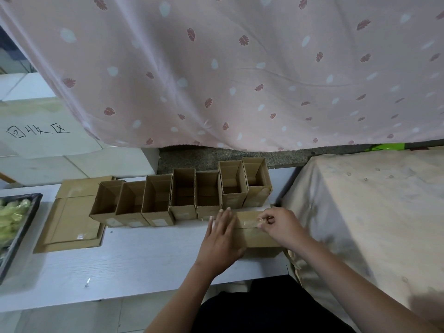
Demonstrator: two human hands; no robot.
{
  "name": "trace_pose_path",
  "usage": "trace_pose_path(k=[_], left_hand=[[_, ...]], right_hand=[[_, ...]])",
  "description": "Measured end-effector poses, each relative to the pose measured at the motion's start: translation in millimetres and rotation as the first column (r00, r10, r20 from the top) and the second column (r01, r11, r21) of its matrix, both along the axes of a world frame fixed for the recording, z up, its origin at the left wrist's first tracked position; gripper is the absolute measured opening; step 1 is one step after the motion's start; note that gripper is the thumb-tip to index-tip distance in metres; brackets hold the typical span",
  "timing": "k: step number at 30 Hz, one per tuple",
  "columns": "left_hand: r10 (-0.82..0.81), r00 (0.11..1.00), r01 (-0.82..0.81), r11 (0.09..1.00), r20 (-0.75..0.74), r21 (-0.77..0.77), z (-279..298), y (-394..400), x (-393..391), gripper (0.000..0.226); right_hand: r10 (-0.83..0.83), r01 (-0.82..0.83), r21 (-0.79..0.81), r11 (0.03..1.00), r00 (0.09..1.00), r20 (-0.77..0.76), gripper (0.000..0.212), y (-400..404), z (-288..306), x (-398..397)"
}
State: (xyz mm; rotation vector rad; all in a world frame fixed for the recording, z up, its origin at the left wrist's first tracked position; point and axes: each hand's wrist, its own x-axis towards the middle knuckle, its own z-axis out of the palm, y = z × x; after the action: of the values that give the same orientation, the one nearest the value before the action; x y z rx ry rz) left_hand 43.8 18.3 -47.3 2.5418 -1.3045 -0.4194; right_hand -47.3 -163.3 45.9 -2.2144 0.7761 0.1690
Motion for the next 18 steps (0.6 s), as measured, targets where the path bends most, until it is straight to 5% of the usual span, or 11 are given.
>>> trace_pose_path(k=[7, 13, 18], left_hand=[[-0.068, 0.995, 0.058, 0.990, 0.072, 0.130, -1, -22, -14, 0.077], [-0.054, 0.994, 0.038, 0.986, 0.092, 0.164, -9, -22, -20, 0.077], [-0.056, 0.994, 0.040, 0.986, 0.092, 0.165, -9, -22, -19, 0.077]], right_hand=[[0.096, -0.102, -0.045, 0.994, 0.989, -0.114, 0.025, -1, 2, 0], [0.022, -0.029, -0.092, 0.995, 0.997, -0.074, 0.018, -5, 3, -4], [0.054, -0.067, -0.135, 0.989, 0.993, -0.101, 0.037, 6, -4, -1]])
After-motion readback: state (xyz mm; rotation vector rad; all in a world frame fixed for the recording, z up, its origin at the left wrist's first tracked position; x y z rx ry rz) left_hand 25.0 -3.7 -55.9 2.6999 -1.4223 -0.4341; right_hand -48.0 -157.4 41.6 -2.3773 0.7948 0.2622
